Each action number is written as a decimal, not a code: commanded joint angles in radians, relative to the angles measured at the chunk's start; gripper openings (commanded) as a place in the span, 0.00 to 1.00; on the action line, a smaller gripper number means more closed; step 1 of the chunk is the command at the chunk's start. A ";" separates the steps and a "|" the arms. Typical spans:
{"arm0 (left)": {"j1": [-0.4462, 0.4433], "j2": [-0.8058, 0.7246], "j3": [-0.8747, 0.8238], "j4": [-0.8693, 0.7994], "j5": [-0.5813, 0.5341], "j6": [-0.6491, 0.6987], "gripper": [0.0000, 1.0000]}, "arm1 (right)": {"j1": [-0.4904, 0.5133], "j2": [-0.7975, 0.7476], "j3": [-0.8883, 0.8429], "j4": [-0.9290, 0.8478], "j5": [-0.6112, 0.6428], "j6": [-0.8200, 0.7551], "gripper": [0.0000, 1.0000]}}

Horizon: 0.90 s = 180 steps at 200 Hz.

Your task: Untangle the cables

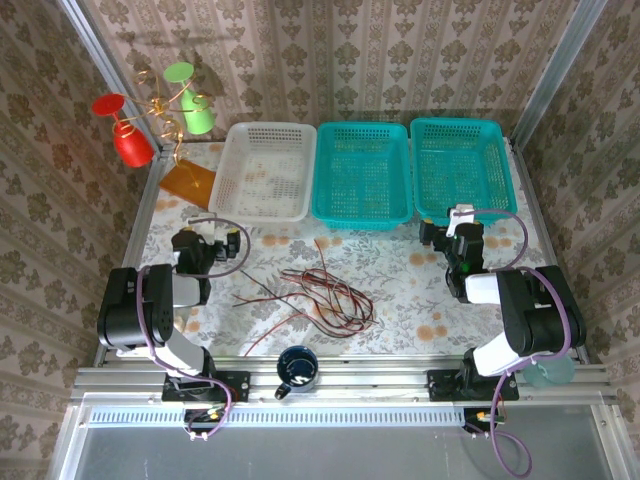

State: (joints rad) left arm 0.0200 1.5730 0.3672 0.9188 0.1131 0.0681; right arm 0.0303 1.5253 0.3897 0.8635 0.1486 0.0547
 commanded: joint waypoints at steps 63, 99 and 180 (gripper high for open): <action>-0.079 -0.276 -0.029 -0.109 -0.226 0.016 1.00 | 0.049 -0.315 0.008 -0.303 -0.021 -0.040 1.00; -0.195 -0.461 0.096 -0.500 -0.319 -0.020 0.99 | 0.146 -0.440 0.037 -0.486 0.011 -0.082 1.00; -0.643 -0.635 0.270 -1.296 -0.348 -0.324 0.83 | 0.196 -0.554 0.103 -0.689 -0.050 -0.034 1.00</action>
State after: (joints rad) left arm -0.5201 0.9470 0.6163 -0.0467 -0.2390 -0.0711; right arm 0.2211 0.9813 0.4400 0.2653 0.1406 0.0032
